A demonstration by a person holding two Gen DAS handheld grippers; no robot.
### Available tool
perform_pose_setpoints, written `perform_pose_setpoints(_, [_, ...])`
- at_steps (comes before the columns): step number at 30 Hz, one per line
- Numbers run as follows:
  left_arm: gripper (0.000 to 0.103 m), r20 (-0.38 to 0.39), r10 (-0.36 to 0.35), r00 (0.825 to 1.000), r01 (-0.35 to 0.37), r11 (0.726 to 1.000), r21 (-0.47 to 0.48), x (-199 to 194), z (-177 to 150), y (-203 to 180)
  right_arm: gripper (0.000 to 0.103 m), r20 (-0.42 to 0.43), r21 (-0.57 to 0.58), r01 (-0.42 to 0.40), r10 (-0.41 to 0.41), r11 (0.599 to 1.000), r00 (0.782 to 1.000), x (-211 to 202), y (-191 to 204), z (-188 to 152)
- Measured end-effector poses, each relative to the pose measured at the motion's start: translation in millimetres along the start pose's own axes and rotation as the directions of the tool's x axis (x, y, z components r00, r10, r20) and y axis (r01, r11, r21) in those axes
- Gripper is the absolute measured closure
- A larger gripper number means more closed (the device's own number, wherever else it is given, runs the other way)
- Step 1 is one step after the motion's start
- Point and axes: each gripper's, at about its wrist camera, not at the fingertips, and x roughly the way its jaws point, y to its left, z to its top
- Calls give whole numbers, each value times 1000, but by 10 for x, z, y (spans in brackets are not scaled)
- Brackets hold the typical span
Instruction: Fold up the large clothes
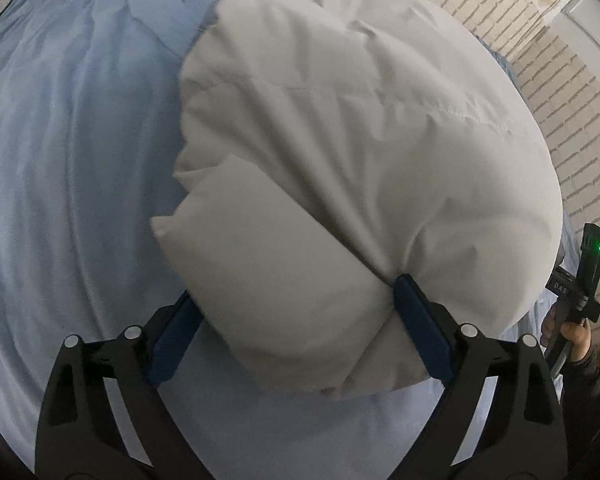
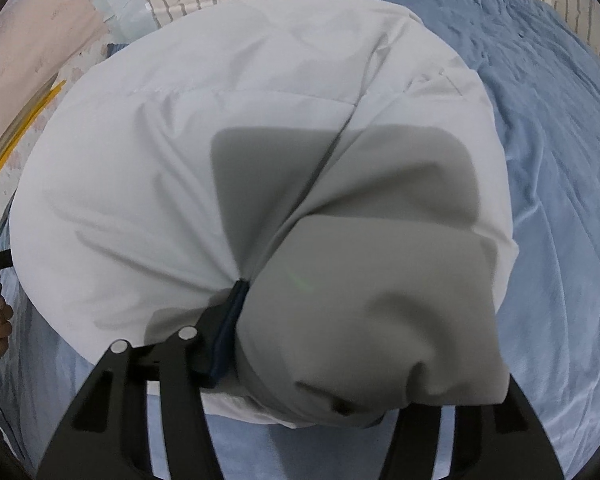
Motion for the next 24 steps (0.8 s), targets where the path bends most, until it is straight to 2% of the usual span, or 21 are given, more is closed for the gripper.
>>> perform_pose_setpoints(3, [11,-22,34,999,-33,999,43,107,118,-110,45,-8,22,-9,9,1000,1000,1,-36,42])
perform_pose_setpoints(4, [3,-28,58,998,-56,997,62,159,153,-136,45,-13,27,-13,14,1000,1000,18,-94,68])
perform_pose_setpoints(5, [3,-33,88,996,-86,994,68,196,176,-137,45,-16,30,-14,15,999,1000,18,-100,76])
perform_pose_setpoints(7, [3,-49,103,994,-99,992,80,224,185,-139,45,-23,30,-12,13,999,1000,22,-100,95])
perform_pose_setpoints(9, [3,-29,155,988,-150,980,128,214,206,-235,45,-28,28,-5,6,1000,1000,38,-72,116])
perform_pose_setpoints(11, [10,10,231,973,-229,953,198,180,173,-386,45,-34,34,3,-2,999,999,46,-39,124])
perform_pose_setpoints(12, [25,9,232,973,-228,947,225,170,167,-457,45,-38,38,12,-11,999,999,53,-20,143])
perform_pose_setpoints(13, [27,11,255,967,-250,938,239,167,166,-506,45,-42,36,23,-21,999,999,61,13,165])
perform_pose_setpoints(16, [31,24,332,943,-324,900,292,194,160,-626,46,-60,33,49,-47,998,997,77,80,193])
perform_pose_setpoints(17, [31,20,340,940,-330,896,296,199,160,-626,46,-63,33,54,-52,998,997,84,104,208])
perform_pose_setpoints(22, [31,7,335,942,-324,905,277,205,157,-525,46,-86,33,85,-82,996,993,150,147,268])
perform_pose_setpoints(24, [31,7,342,940,-330,903,275,278,217,-600,46,-89,20,116,-114,993,990,189,205,283])
